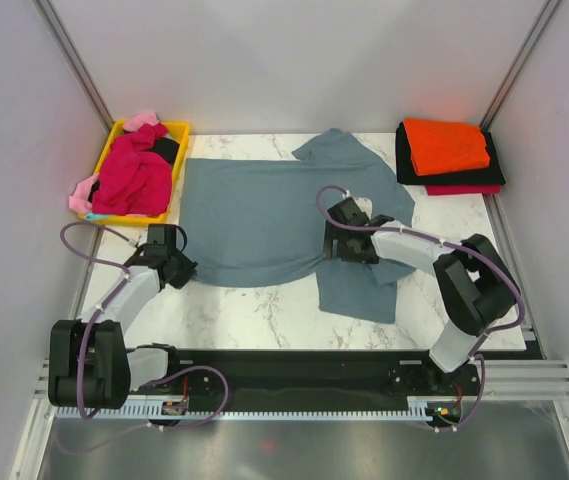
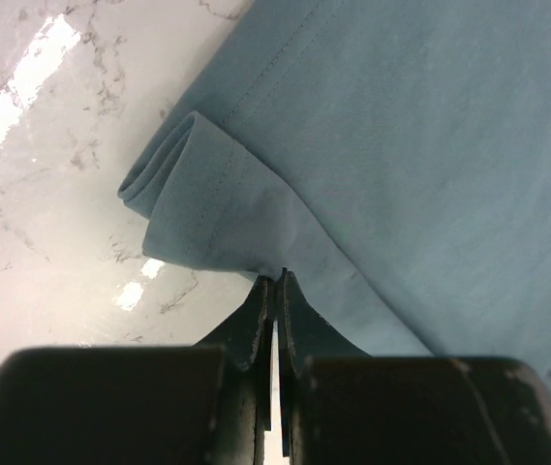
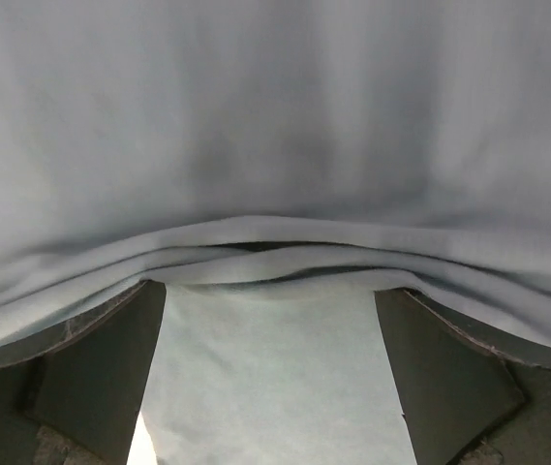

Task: Fold and stack the t-shirts
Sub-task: Fold the tshirt

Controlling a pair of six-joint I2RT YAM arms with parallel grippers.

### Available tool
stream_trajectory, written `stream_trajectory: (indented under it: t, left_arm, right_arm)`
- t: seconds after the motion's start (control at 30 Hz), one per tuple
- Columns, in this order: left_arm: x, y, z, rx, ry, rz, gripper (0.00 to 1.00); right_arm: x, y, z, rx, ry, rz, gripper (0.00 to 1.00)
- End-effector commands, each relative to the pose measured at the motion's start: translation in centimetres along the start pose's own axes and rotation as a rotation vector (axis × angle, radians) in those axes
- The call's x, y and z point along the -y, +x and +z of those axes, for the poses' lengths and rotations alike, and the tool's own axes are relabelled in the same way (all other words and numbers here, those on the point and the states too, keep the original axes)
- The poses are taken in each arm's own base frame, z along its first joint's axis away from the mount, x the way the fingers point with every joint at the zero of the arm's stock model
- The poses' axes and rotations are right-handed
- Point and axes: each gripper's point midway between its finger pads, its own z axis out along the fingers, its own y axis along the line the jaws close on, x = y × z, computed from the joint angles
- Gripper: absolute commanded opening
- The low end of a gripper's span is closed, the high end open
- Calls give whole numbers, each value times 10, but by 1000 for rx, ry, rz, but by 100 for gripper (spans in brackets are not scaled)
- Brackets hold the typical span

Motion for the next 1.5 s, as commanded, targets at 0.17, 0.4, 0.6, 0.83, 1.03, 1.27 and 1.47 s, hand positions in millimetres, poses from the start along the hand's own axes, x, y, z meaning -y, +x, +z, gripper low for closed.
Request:
stream_trajectory:
  t: [0.17, 0.4, 0.6, 0.83, 1.03, 1.27, 1.47]
  left_arm:
    - [26, -19, -6, 31, 82, 23, 2]
    - [21, -2, 7, -10, 101, 5, 2]
    - [23, -1, 8, -13, 112, 13, 2]
    - [23, 0, 2, -11, 135, 39, 2]
    - [19, 4, 3, -22, 128, 38, 2]
    - [16, 6, 2, -21, 121, 43, 2]
    - [29, 5, -20, -39, 192, 83, 2]
  right_arm:
    - [-17, -56, -63, 208, -184, -22, 97]
    - [50, 39, -101, 164, -67, 166, 95]
    - [89, 76, -72, 85, 55, 278, 93]
    - [109, 74, -51, 73, 125, 346, 83]
    - [106, 82, -36, 35, 131, 320, 71]
    - [102, 85, -36, 34, 93, 314, 24]
    - [109, 72, -69, 110, 60, 337, 0]
